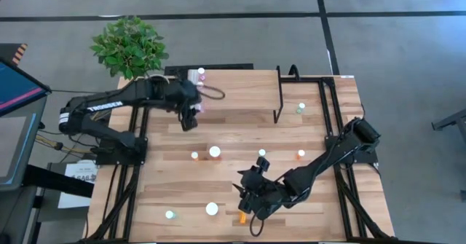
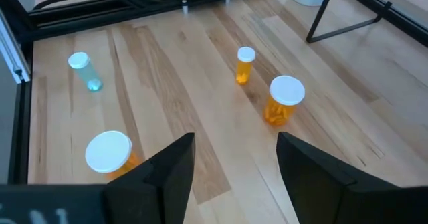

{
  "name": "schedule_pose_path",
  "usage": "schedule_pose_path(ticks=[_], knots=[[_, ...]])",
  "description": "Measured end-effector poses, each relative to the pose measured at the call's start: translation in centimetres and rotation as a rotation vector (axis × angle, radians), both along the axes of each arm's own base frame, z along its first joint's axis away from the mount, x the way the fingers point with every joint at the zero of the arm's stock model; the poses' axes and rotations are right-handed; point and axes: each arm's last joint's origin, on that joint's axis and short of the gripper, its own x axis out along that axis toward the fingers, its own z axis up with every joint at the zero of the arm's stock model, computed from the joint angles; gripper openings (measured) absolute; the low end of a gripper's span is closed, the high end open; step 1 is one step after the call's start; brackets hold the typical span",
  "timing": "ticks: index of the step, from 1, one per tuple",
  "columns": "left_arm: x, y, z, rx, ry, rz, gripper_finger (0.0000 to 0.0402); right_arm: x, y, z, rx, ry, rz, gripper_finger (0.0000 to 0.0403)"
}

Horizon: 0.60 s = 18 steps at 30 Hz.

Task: Pick and place medicine bottles onto shelf by color
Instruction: Put the pink pill bottle on the shelf aligned with the other pink pill bottles

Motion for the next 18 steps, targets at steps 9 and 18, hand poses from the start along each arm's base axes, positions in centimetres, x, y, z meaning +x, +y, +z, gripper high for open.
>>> schedule_pose_path(ticks=[9, 18], knots=[[0.6, 4.0, -2.0, -0.037, 0.098, 0.049, 0.0120, 0.0, 0.0, 0.0, -0.002, 0.004, 0.000, 0.0231], [1.6, 6.2, -3.5, -0.027, 0.133, 0.066, 0.0120, 0.0, 0.0, 0.0, -0.002, 0.006, 0.001, 0.0231]])
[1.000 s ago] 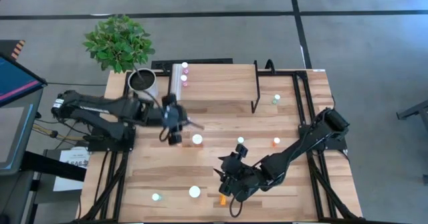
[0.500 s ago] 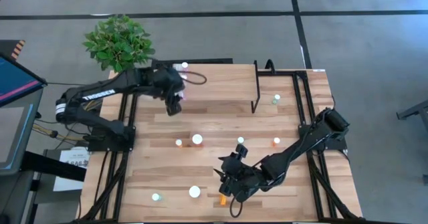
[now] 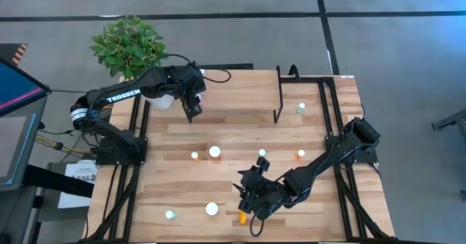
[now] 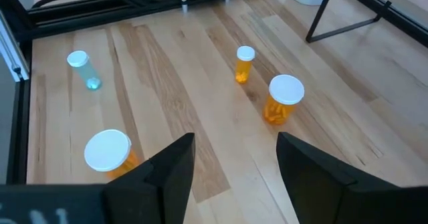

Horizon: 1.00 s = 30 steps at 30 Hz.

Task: Pick and place medicine bottles onto shelf by color
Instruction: Put the pink pill bottle on the shelf aligned with the other pink pill bottles

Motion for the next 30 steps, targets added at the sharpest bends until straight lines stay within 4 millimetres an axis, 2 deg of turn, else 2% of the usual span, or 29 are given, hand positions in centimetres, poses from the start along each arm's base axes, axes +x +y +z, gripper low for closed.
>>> schedule_pose_path(ticks=[10, 30], knots=[[-0.2, 1.0, 0.0, 0.017, -0.011, 0.012, 0.0120, -0.1, 0.0, -0.1, -0.003, 0.009, 0.002, 0.0231], [0.1, 1.1, 0.1, 0.018, -0.053, -0.006, 0.0120, -0.1, 0.0, -0.1, -0.002, 0.009, 0.001, 0.0231]])
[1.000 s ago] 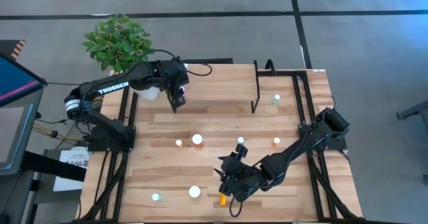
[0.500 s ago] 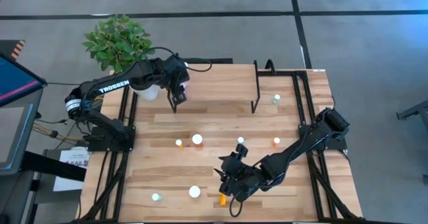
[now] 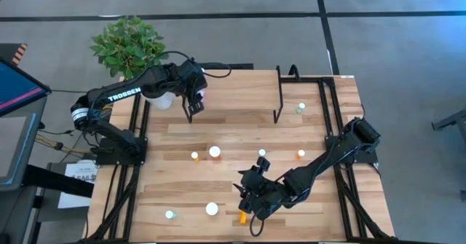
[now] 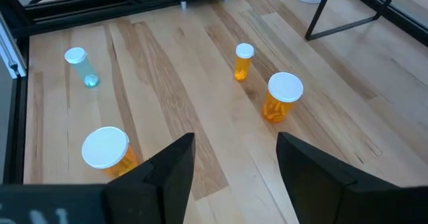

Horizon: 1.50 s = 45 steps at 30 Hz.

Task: Pick and place medicine bottles onto shelf by color
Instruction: Put the pink pill bottle on the shelf aligned with the other pink pill bottles, then put the top left small orange pill bottle on the shelf

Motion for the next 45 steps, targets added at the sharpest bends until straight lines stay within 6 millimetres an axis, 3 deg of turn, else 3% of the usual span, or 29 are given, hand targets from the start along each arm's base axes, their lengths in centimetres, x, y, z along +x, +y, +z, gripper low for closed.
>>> schedule_pose_path(ticks=[16, 28, 37, 45], knots=[[-0.2, 0.0, -0.1, -0.008, 0.020, -0.002, 0.0121, 0.0, 0.0, 0.0, 0.000, 0.000, 0.000, 0.0231], [-0.2, 0.0, -0.1, -0.005, 0.025, 0.003, 0.0171, 0.0, 0.0, 0.0, 0.000, 0.000, 0.000, 0.0230], [-0.2, 0.0, -0.1, -0.007, 0.022, 0.011, 0.0181, 0.0, 0.0, 0.0, 0.000, 0.000, 0.000, 0.0230], [-0.2, 0.0, 1.9, 0.008, -0.026, 0.027, 0.0181, 0.0, 0.0, 0.0, 0.001, 0.000, -0.001, 0.0230]])
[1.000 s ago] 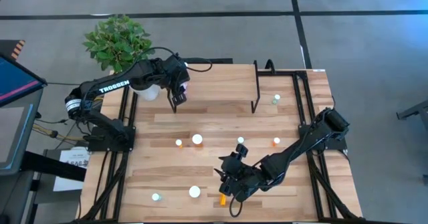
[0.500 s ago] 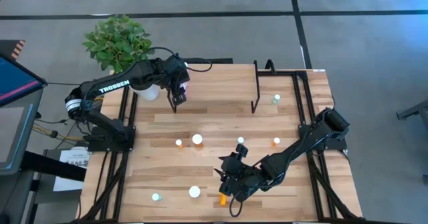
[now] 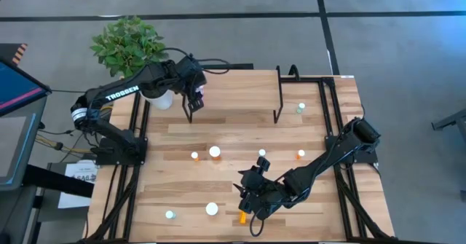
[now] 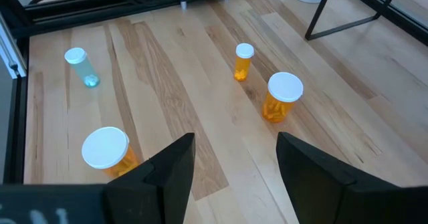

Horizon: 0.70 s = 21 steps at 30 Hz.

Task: Pick and place medicine bottles onto shelf by color
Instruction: Put the top left small orange pill bottle on the shelf

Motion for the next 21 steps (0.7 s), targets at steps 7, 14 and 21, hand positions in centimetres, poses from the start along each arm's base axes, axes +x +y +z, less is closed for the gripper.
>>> schedule_pose_path(ticks=[7, 14, 21], knots=[[-0.4, -0.4, 2.0, -0.005, -0.007, 0.001, 0.0181, 0.0, 0.0, 0.0, 0.004, -0.001, -0.003, 0.0230], [-2.5, -4.4, 7.3, 0.062, -0.307, -0.139, 0.0173, 0.0, 0.0, 0.0, 0.002, 0.002, -0.003, 0.0230], [-8.3, -10.7, 8.7, 0.028, -0.669, -0.323, 0.0151, -0.2, 0.2, 0.0, 0.005, 0.002, 0.004, 0.0230]])
